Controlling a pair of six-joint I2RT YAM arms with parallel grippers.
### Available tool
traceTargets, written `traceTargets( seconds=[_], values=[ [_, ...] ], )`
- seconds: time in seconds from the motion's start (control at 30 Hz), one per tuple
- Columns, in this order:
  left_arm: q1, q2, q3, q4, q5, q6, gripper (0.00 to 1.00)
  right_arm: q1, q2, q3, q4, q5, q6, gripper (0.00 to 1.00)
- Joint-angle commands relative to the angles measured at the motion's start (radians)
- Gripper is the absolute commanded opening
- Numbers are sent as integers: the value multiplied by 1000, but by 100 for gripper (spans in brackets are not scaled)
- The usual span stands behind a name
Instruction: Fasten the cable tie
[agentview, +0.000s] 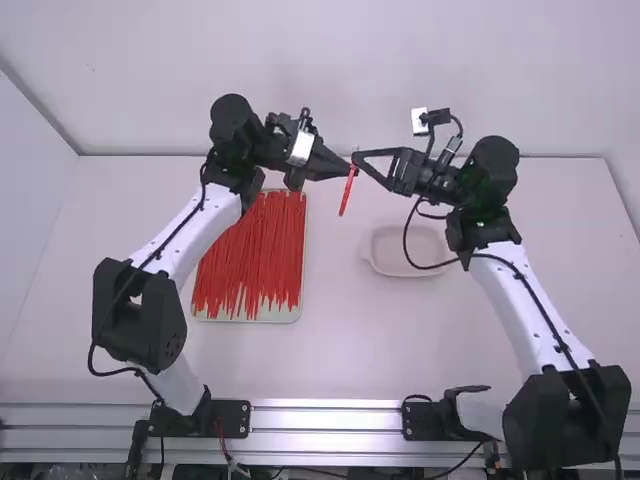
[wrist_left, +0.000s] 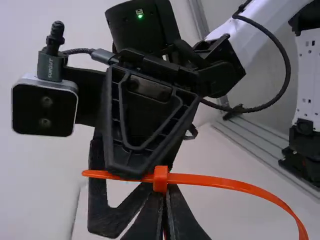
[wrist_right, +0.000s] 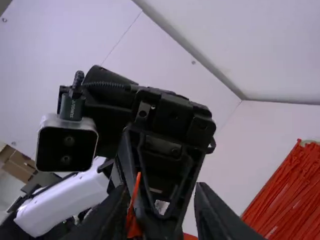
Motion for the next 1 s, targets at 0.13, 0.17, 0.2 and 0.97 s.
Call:
traceTargets(
  seconds=[0.13, 0.17, 0.2, 0.97],
  values=[
    [-10, 3, -26, -1, -19, -3, 2, -8, -1, 6, 7, -13, 40, 9],
    [-10, 3, -28, 1, -18, 1, 2, -9, -1, 6, 7, -13, 40, 8],
    [-10, 3, -29, 3, -18, 1, 2, -8, -1, 6, 6, -11, 40, 8],
    [-12, 3, -58, 1, -19, 0, 2, -7, 0, 6, 29, -52, 45, 0]
  ],
)
